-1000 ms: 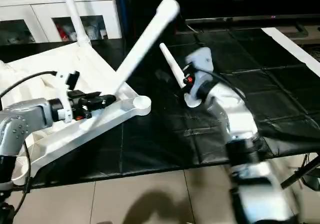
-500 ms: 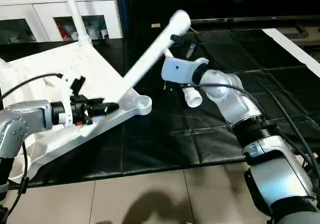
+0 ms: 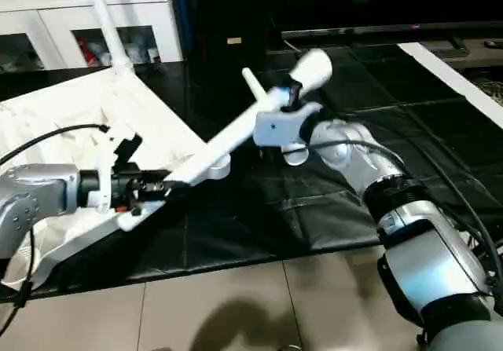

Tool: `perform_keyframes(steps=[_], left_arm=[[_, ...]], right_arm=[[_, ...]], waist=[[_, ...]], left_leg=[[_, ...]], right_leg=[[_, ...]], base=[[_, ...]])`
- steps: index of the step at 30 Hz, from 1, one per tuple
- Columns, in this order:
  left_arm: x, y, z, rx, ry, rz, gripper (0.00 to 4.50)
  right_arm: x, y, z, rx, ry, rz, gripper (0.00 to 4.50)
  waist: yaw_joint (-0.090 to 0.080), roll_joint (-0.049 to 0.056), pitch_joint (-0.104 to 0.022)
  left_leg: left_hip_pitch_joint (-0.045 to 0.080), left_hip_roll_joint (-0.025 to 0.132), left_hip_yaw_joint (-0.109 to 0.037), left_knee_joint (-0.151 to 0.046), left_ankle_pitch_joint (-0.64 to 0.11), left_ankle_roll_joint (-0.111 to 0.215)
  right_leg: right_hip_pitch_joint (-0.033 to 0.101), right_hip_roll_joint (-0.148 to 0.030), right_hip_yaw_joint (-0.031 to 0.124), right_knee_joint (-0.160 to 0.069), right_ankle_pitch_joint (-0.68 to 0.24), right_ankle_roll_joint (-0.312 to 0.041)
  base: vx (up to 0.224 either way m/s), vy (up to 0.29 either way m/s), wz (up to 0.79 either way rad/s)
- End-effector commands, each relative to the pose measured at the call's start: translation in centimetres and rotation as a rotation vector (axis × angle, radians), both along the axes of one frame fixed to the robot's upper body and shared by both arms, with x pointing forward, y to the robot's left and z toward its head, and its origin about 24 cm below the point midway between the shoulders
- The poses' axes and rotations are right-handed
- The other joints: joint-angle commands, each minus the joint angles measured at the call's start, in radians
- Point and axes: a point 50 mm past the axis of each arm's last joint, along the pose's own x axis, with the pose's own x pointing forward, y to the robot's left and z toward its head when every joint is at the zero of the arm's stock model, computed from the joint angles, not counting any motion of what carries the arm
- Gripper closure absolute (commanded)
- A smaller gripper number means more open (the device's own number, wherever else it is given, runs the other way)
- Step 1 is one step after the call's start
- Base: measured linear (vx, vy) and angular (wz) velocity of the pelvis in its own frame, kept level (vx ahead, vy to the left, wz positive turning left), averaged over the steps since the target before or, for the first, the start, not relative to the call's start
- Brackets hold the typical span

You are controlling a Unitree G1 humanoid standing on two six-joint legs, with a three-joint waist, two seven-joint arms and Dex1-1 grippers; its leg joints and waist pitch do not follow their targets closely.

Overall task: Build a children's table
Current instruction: Insert table leg to table base

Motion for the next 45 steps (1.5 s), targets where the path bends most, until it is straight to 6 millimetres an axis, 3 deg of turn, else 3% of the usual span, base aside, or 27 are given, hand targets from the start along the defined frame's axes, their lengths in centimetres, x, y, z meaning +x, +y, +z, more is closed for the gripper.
perform_keyframes(steps=[1, 4, 5, 8, 10, 12, 18, 26, 37, 40, 42, 43, 45], left_arm=[[0.0, 0.2, 1.6, -0.011, -0.07, -0.024, 3.02], [0.1, 0.5, 2.0, -0.003, -0.095, -0.015, 3.02], [0.1, 0.5, 2.1, -0.003, -0.096, -0.014, 3.02], [0.2, 0.6, 2.5, -0.009, -0.136, -0.032, 3.02], [0.2, 0.7, 2.7, -0.009, -0.147, -0.039, 3.02], [0.3, 1.0, 2.9, -0.003, -0.16, -0.037, 3.02], [0.8, 2.1, 3.4, 0.024, -0.212, 0.003, 3.02], [1.7, 3.6, 5.4, -0.008, -0.355, 0.062, 3.02], [2.2, 4.0, 7.2, -0.16, -0.436, 0.106, 3.02], [2.2, 4.0, 7.6, -0.198, -0.454, 0.104, 2.32], [2.2, 4.0, 7.8, -0.215, -0.46, 0.105, 2.17], [2.3, 4.2, 8.2, -0.234, -0.481, 0.117, 2.17], [2.4, 4.4, 8.4, -0.247, -0.497, 0.14, 1.96]], right_arm=[[0.1, 0.0, 0.0, 0.003, 0.008, 0.007, 0.34], [0.0, 0.0, -0.5, -0.004, 0.018, 0.015, 0.37], [-0.1, 0.0, -0.6, -0.004, 0.018, 0.016, 0.71], [-0.1, 0.0, -0.8, 0.0, 0.029, 0.017, 0.79], [-0.1, 0.0, -0.9, 0.0, 0.032, 0.02, 1.15], [-0.2, 0.0, -1.1, -0.002, 0.038, 0.026, 1.21], [-0.4, 0.0, -1.9, -0.018, 0.064, 0.04, 1.63], [-0.6, 0.0, -2.8, -0.032, 0.096, 0.04, 1.91], [-0.7, -0.5, -3.4, -0.021, 0.136, 0.013, 1.98], [-0.7, -0.5, -3.5, -0.023, 0.14, 0.013, 1.98], [-0.7, -0.5, -3.5, -0.024, 0.141, 0.013, 1.98], [-0.7, -0.5, -3.5, -0.025, 0.142, 0.014, 1.98], [-0.7, -0.5, -3.5, -0.026, 0.143, 0.013, 2.33]], waist=[[-0.004, -0.011, -0.073], [-0.009, -0.013, -0.074], [-0.01, -0.013, -0.074], [-0.014, -0.011, -0.074], [-0.015, -0.012, -0.075], [-0.016, -0.01, -0.075], [-0.017, -0.012, -0.074], [-0.017, -0.012, -0.075], [-0.016, -0.012, -0.076], [-0.016, -0.012, -0.076], [-0.012, -0.001, -0.079], [-0.016, -0.006, -0.078], [-0.018, -0.022, -0.077]], left_leg=[[-0.01, -0.038, 0.03, -0.05, -0.204, 0.024], [-0.012, -0.039, 0.029, -0.05, -0.203, 0.024], [-0.013, -0.039, 0.029, -0.05, -0.2, 0.024], [-0.013, -0.039, 0.029, -0.05, -0.198, 0.026], [-0.013, -0.039, 0.029, -0.049, -0.193, 0.027], [-0.013, -0.039, 0.029, -0.049, -0.19, 0.028], [-0.012, -0.038, 0.029, -0.05, -0.204, 0.026], [-0.012, -0.038, 0.028, -0.05, -0.203, 0.027], [-0.011, -0.038, 0.029, -0.049, -0.2, 0.027], [-0.012, -0.038, 0.029, -0.049, -0.198, 0.027], [-0.008, -0.038, 0.03, -0.047, -0.209, 0.019], [-0.013, -0.035, 0.026, -0.05, -0.21, 0.014], [-0.009, -0.034, 0.026, -0.05, -0.226, 0.018]], right_leg=[[0.069, -0.029, 0.039, -0.074, -0.315, -0.123], [0.071, -0.028, 0.039, -0.072, -0.306, -0.124], [0.071, -0.029, 0.04, -0.072, -0.301, -0.126], [0.072, -0.028, 0.04, -0.07, -0.284, -0.136], [0.072, -0.028, 0.041, -0.068, -0.269, -0.143], [0.073, -0.028, 0.041, -0.067, -0.26, -0.148], [0.072, -0.029, 0.042, -0.069, -0.284, -0.146], [0.073, -0.03, 0.043, -0.067, -0.267, -0.153], [0.073, -0.03, 0.045, -0.064, -0.255, -0.161], [0.073, -0.03, 0.045, -0.064, -0.251, -0.163], [0.07, -0.031, 0.045, -0.07, -0.238, -0.182], [0.077, -0.029, 0.042, -0.065, -0.21, -0.189], [0.075, -0.026, 0.042, -0.06, -0.216, -0.184]], base=[[0.0, 0.0, 0.0], [0.0, 0.0, 0.0], [0.0, 0.0, 0.0], [0.0, 0.0, 0.0], [0.0, 0.0, 0.0], [0.0, 0.0, 0.0], [0.0, 0.0, 0.0], [0.0, 0.0, 0.0], [0.0, 0.0, 0.0], [0.0, 0.0, 0.0], [0.0, 0.0, 0.0], [0.0, 0.0, 0.0], [0.0, 0.0, 0.0]])
